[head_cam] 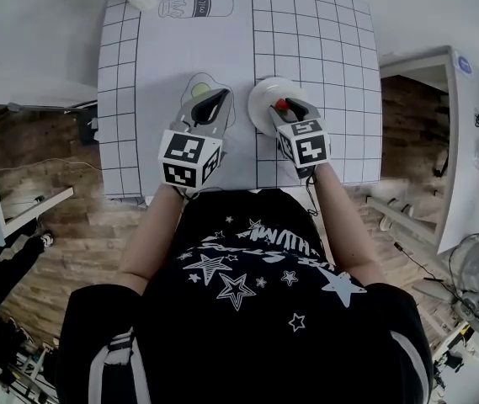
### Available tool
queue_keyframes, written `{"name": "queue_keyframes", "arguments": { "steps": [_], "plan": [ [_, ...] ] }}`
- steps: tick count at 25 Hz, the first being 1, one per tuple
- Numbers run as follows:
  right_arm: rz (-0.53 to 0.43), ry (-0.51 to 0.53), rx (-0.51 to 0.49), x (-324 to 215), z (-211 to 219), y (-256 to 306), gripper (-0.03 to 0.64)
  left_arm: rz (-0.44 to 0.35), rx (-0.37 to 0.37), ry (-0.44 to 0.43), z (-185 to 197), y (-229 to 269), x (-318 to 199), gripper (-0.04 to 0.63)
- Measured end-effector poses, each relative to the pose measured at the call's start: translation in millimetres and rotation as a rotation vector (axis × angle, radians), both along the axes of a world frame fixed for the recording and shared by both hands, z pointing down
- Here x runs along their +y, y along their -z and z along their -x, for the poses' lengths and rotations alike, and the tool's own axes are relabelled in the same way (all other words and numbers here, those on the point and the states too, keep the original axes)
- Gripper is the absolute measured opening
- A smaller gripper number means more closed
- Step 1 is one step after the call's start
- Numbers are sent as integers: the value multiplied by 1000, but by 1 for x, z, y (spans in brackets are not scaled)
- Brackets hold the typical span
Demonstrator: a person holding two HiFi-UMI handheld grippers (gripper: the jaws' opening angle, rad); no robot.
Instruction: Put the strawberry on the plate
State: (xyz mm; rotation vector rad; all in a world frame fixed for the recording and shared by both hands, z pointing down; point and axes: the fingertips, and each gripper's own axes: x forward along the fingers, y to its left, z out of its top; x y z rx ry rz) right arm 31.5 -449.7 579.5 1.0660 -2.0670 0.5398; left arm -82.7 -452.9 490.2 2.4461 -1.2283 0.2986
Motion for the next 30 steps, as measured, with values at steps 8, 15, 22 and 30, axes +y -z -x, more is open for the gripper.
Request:
{"name": "queue_keyframes", "arguments": {
  "steps": [8, 15, 22, 30],
  "plan": [
    [-39, 12, -15, 3, -2, 15, 176, -13, -13, 38, 4, 6, 7, 9],
    [-107, 3, -121, 9, -4, 47, 176, -43, -20, 67, 0, 20, 24, 9],
    [-218, -28, -230, 24, -12, 90, 176, -74, -26, 81, -12, 36, 52, 9],
    [-261, -19, -324, 60, -35, 128, 173, -132, -30, 80, -45, 63, 92, 9]
  ]
}}
